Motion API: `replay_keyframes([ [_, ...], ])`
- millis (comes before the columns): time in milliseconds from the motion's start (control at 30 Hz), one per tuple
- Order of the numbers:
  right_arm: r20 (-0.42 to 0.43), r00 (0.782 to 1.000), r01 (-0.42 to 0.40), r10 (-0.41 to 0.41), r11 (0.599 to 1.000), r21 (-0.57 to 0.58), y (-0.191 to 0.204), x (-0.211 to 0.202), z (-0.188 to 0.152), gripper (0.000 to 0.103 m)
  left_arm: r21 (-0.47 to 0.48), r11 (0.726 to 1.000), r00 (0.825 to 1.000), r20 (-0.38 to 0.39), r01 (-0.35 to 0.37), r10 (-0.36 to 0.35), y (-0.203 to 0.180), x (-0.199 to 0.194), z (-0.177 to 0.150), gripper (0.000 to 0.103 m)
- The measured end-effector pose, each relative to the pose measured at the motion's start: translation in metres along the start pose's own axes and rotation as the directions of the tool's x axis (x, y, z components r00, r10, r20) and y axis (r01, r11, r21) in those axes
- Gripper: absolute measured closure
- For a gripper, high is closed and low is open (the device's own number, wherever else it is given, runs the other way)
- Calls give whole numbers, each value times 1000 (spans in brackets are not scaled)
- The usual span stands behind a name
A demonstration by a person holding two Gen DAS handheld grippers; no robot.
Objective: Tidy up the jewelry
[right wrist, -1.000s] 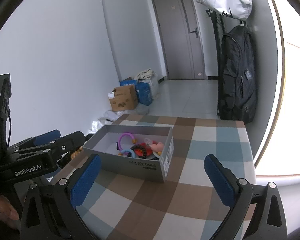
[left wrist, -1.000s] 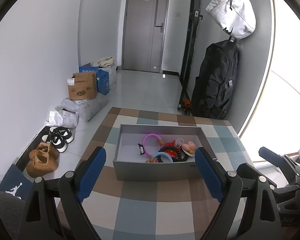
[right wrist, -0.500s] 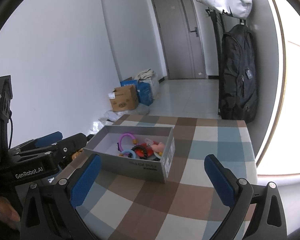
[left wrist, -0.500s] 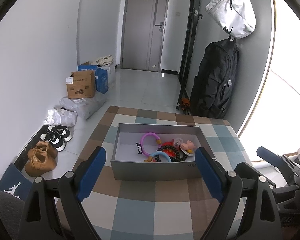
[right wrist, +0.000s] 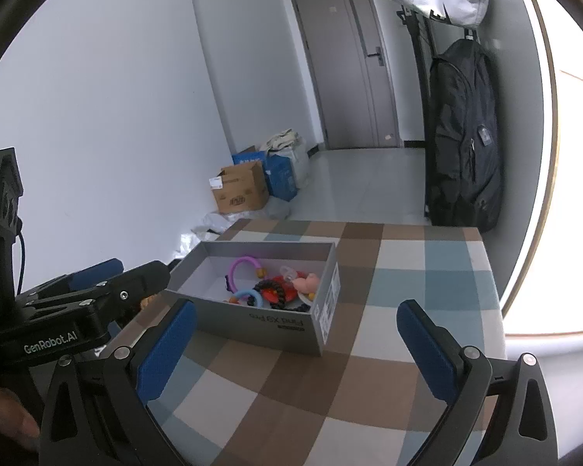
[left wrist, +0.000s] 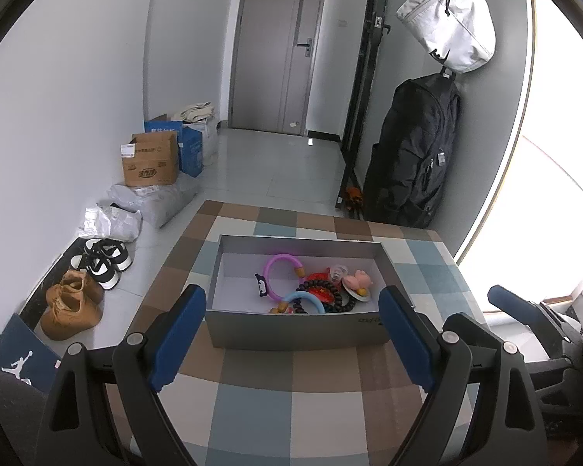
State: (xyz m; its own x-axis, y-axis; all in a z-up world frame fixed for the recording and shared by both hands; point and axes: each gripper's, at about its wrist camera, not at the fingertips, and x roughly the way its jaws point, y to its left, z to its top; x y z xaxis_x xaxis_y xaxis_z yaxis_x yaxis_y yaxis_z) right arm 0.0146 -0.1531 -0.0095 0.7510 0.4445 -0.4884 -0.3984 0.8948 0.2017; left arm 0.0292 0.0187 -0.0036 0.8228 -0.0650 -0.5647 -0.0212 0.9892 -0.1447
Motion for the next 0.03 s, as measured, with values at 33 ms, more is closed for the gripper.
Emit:
replay_keyframes([
  [33,-2,1000,-1,1,1000,2,0,1,0,0,2,1000,1000,0,5,-5,-1,0,0,16],
])
